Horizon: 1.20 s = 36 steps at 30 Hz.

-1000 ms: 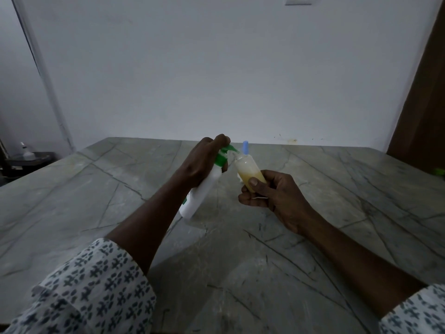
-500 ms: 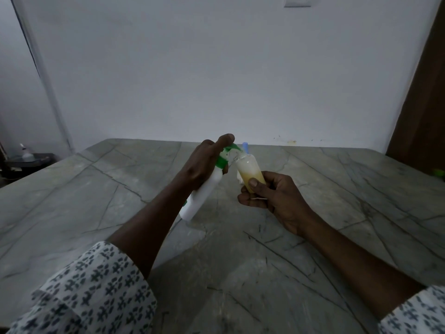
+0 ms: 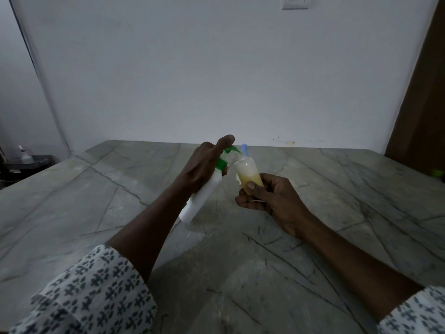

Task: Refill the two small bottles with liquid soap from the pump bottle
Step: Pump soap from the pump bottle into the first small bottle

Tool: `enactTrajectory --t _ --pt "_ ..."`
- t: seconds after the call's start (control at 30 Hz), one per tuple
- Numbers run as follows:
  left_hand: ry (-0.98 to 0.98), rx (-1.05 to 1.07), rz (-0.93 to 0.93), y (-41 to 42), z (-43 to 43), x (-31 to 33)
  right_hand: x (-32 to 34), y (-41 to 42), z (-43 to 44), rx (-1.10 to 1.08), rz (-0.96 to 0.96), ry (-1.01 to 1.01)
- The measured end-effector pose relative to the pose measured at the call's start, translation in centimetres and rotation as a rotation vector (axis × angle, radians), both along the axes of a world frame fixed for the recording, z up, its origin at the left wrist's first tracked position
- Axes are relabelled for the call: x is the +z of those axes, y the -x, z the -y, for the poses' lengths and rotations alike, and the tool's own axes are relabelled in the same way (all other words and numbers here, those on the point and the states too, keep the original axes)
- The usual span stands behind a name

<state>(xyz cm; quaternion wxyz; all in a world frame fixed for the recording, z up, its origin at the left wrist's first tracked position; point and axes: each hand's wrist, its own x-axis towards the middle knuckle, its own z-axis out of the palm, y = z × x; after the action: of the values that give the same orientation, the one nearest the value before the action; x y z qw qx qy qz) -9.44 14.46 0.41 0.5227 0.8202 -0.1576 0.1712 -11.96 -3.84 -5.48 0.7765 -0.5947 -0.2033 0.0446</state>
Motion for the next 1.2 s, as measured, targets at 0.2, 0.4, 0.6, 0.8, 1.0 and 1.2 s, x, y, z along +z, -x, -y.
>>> enactTrajectory --t 0.2,0.4,0.6,0.8,1.0,1.2 --pt "-0.023 -0.021 -0.003 0.10 -0.15 -0.03 -0.11 0.03 0.02 0.009 0.002 0.022" --pt "-0.040 -0.030 0.031 0.10 -0.31 0.06 -0.37 0.06 -0.01 0.004 0.001 0.047" --pt "-0.025 -0.007 0.024 0.23 -0.04 -0.04 0.02 0.09 -0.07 -0.003 0.008 0.022" --pt "-0.051 -0.006 0.022 0.45 0.19 0.07 -0.16 0.01 0.00 0.013 0.001 0.027" --pt "-0.096 -0.013 0.069 -0.05 -0.39 -0.07 -0.33 0.16 -0.13 0.012 0.010 0.066" --pt "-0.039 0.002 0.030 0.35 -0.03 -0.09 -0.13 0.13 0.02 -0.012 0.022 0.060"
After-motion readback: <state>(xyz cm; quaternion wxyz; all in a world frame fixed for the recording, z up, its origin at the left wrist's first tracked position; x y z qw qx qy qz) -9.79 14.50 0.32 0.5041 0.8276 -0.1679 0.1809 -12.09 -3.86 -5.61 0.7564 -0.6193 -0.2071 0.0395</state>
